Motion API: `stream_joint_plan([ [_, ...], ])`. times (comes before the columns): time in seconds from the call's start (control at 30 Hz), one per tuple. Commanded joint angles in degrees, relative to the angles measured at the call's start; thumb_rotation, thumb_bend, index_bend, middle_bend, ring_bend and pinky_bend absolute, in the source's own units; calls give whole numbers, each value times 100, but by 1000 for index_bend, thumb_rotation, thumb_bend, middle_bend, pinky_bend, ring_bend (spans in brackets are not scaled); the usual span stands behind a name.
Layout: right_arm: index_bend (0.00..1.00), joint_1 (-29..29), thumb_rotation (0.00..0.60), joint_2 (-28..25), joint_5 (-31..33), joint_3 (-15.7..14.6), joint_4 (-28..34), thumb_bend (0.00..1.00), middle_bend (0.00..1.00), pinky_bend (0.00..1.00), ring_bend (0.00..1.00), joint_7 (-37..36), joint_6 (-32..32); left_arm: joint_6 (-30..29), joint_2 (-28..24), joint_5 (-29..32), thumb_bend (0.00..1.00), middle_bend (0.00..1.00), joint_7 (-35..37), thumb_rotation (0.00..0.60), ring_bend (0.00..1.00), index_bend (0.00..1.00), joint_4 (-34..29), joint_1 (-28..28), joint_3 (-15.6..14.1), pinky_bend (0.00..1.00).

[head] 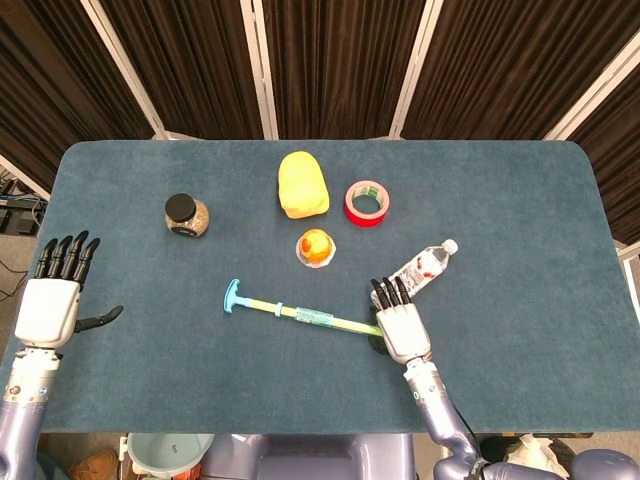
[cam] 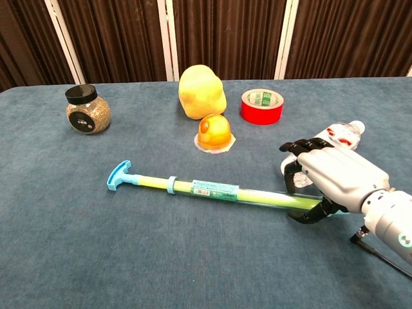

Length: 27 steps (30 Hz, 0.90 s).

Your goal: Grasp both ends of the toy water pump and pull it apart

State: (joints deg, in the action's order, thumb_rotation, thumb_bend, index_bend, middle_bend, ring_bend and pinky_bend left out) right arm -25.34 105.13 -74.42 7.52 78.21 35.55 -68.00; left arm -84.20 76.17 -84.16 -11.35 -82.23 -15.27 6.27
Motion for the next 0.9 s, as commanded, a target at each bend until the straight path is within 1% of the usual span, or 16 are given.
stream_joint_plan([
  [0.03, 666, 2, 600, -40, 14, -10, 75, 361, 105, 0, 7, 32, -11, 25, 52, -61, 78, 0, -14, 600, 0, 60, 41, -40, -15, 0],
  [0.1, 670, 1, 600, -75, 20, -13, 149, 363, 106, 0, 8, 51, -15, 50, 159, -168, 78, 0, 23, 600, 0, 137, 150, -118, -18, 0],
  [0.2, 674, 2, 600, -147, 4, -29, 292, 364, 109, 0, 9, 98, -45, 235, 487, -411, 82, 0, 204, 600, 0, 273, 474, -370, -46, 0],
  [0.33, 676, 20, 600, -231, -17, -60, 467, 364, 110, 0, 17, 71, -71, 604, 997, -649, 127, 0, 857, 600, 0, 425, 981, -848, 25, 0],
  [0.37, 677, 23, 600, -242, -13, -67, 492, 364, 110, 0, 18, 53, -65, 702, 1126, -696, 134, 0, 1082, 600, 0, 448, 1144, -980, 50, 0],
  [0.43, 677, 18, 600, -251, 3, -89, 531, 366, 111, 0, 18, 38, -34, 911, 1468, -750, 136, 0, 1584, 600, 0, 448, 1599, -1286, 143, 0],
  [0.53, 677, -4, 600, -246, 6, -95, 587, 367, 112, 0, 18, 54, -17, 1172, 1882, -785, 155, 0, 2232, 600, 0, 446, 2053, -1643, 217, 0],
  [0.57, 678, -11, 600, -243, 7, -87, 607, 369, 113, 0, 19, 55, -19, 1240, 1971, -808, 161, 0, 2340, 600, 0, 448, 2147, -1733, 218, 0],
  [0.67, 679, -31, 600, -238, 31, -54, 666, 370, 114, 0, 22, 70, -25, 1459, 2226, -852, 161, 0, 2416, 600, 0, 449, 2464, -2002, 234, 0],
  [0.77, 680, -41, 600, -244, 54, -32, 718, 370, 114, 0, 21, 111, -51, 1828, 2508, -774, 157, 0, 2554, 600, 0, 435, 2750, -2265, 247, 0],
  [0.9, 680, -43, 600, -287, 57, -7, 782, 372, 114, 0, 21, 155, -111, 2086, 2822, -752, 115, 0, 2559, 600, 0, 420, 3101, -2470, 186, 0],
])
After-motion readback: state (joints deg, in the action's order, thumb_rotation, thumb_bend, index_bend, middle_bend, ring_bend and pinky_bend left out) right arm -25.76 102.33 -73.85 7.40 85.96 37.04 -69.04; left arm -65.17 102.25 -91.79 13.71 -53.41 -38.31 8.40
